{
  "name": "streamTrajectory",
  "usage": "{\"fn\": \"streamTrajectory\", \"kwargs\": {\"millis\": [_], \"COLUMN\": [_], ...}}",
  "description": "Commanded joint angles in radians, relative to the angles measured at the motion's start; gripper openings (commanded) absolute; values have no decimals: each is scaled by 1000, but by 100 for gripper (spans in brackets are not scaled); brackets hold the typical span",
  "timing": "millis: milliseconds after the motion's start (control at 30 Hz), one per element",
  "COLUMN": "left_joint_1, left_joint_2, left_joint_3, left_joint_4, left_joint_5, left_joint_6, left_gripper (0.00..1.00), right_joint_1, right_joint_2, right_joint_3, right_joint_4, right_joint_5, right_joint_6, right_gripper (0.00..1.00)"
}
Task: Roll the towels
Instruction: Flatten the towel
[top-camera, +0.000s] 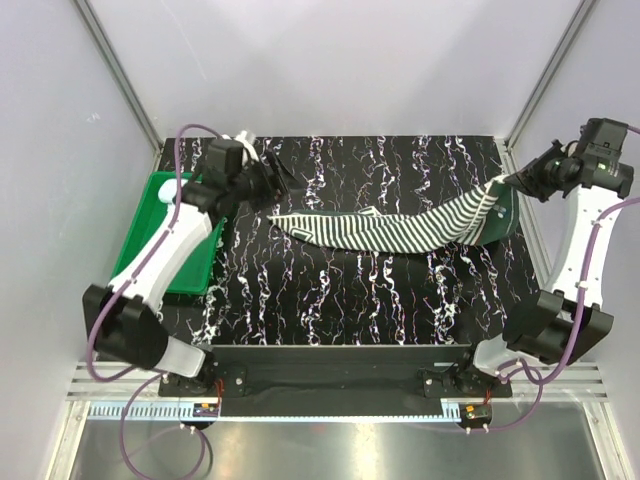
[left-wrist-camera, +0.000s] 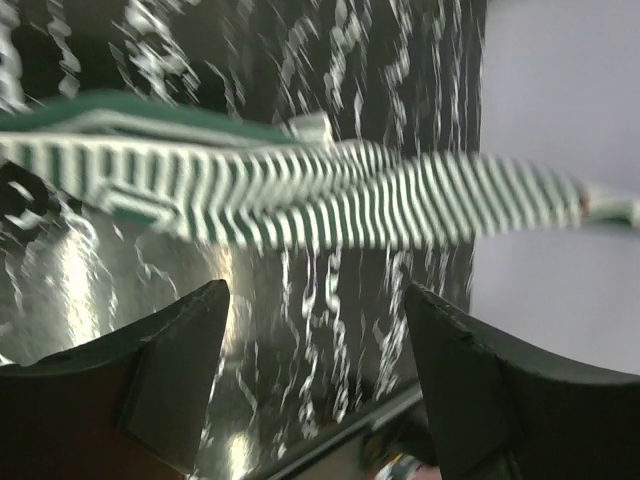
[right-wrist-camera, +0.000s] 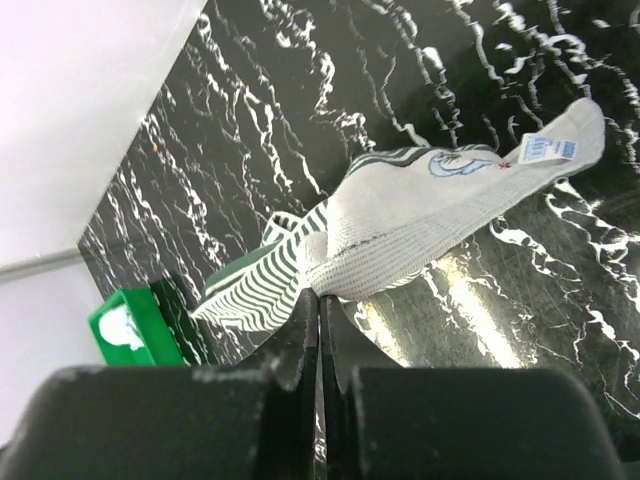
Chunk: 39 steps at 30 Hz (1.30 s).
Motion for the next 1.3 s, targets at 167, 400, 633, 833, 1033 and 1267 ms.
{"fn": "streamTrajectory", "kwargs": {"millis": [167, 400, 633, 833, 1033, 1267], "left_joint_1": [-111, -307, -542, -668, -766, -835], "left_joint_2": [-84, -185, -242, -99, 84, 264], "left_joint_3": [-205, -231, -300, -328, -165, -61], "left_joint_4": [88, 155, 218, 295, 250, 252], "left_joint_5": [-98, -112, -265, -281, -379, -435], "left_joint_6": [121, 90, 133, 162, 199, 254], "left_gripper": [76, 74, 77, 80, 85, 99], "right_joint_1": [219, 273, 273, 311, 412, 440], "right_joint_2": [-66, -8, -20, -25, -6, 35], "right_joint_3": [246, 796, 836, 706, 741, 813], "right_joint_4": [41, 154, 213, 76, 51, 33], "right_joint_5": [-99, -265, -121, 106, 117, 181], "right_joint_6": [-21, 101, 82, -76, -163, -175], "right_gripper": [0, 0, 0, 0, 0, 0]}}
